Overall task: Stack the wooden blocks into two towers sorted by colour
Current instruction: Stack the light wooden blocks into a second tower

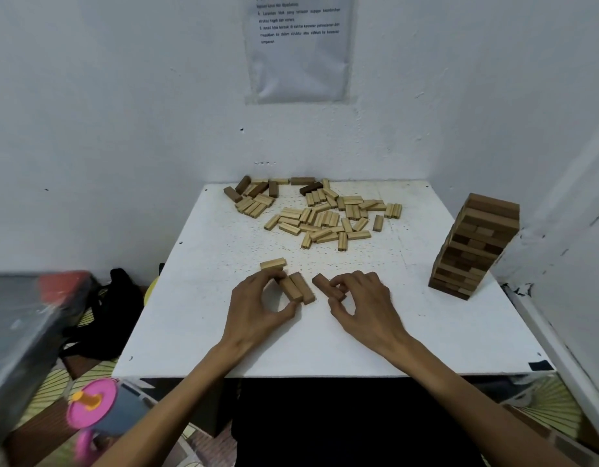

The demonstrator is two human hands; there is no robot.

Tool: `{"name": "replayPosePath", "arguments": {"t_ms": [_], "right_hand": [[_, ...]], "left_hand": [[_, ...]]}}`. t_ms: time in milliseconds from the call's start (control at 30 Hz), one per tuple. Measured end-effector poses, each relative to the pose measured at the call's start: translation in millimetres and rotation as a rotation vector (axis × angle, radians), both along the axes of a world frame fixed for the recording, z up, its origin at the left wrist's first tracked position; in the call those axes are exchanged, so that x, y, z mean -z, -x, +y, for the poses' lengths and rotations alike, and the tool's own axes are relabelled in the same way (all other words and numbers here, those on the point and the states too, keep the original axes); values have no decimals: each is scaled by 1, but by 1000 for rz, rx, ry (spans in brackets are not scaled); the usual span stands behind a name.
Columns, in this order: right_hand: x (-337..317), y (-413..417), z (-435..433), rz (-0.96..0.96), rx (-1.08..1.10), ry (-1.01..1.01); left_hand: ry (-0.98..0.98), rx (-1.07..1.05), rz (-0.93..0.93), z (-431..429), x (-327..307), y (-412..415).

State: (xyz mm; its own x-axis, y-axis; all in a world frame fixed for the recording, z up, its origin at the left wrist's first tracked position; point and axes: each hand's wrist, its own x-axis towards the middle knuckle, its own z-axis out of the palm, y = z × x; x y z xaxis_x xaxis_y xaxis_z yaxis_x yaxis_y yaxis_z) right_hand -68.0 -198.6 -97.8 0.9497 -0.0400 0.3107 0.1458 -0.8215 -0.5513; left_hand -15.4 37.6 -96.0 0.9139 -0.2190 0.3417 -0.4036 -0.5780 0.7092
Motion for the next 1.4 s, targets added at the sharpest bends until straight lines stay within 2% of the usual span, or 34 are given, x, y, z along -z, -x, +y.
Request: {"name": "replayPosePath", "arguments": {"t_ms": [167, 400, 567, 767, 933, 1133, 1400], "right_hand": [[-7, -5, 5, 83, -138, -8], [-22, -36, -28, 261, -395, -21], [-26, -58, -31, 363, -447, -61], [-25, -60, -25, 309, -427, -207], [-24, -57, -24, 267, -435, -176], [-23, -51, -21, 171, -433, -188], [-26, -38, -19, 108, -418, -237]], "left_hand": [[-182, 116, 24, 2, 3, -7], [-152, 184, 60, 0, 0, -17], [-122, 234, 90, -4, -10, -27], [-125, 294, 100, -6, -13, -28], [-146, 309, 47, -3, -12, -28], [-84, 315, 16, -5, -17, -25], [21, 385, 109, -11, -26, -29]]}}
